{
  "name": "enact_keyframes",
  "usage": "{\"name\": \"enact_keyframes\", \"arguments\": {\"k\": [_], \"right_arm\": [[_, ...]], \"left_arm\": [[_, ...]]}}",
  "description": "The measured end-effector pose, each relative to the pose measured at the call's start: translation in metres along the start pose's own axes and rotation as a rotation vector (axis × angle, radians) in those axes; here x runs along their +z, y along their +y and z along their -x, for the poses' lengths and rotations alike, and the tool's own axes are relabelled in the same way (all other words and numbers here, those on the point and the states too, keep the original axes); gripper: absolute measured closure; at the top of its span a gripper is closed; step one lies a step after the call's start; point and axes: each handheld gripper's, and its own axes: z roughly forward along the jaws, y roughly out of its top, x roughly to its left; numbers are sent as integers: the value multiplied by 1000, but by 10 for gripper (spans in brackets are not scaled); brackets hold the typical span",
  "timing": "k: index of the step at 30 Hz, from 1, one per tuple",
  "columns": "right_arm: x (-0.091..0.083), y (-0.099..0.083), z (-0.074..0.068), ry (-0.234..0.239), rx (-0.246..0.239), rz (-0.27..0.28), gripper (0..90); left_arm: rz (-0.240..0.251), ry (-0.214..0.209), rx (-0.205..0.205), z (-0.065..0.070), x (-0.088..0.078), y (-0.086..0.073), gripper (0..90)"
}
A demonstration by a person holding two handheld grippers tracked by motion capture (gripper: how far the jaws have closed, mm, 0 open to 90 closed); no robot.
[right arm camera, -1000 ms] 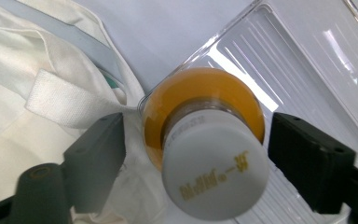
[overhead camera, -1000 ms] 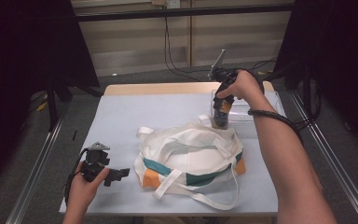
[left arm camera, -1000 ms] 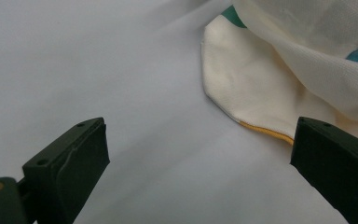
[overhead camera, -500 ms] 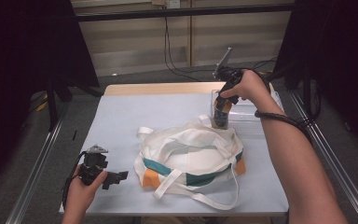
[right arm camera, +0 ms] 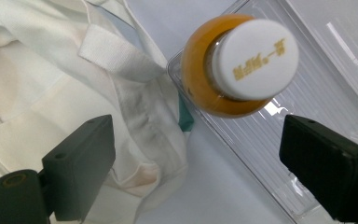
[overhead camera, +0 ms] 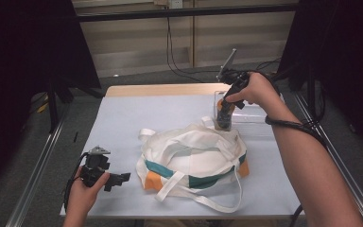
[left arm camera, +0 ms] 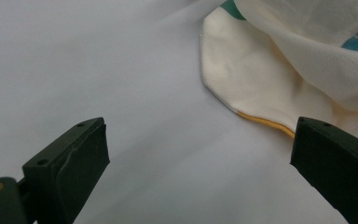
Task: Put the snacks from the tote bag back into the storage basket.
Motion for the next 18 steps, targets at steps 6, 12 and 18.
{"name": "enact_keyframes", "arguments": {"k": [6,12,18], "right_arm": [[1,-8,-2,-3,1,-23,105],[0,-14,-4,4,-3,-29,104],[-2,-18,-6,0,-12,-25,104]], "left_arm": [[0,0,6,0,1,2,39],[-2,3,3,-1,0,1,39],[-6,6,2,-1,-1,-1,39]]}}
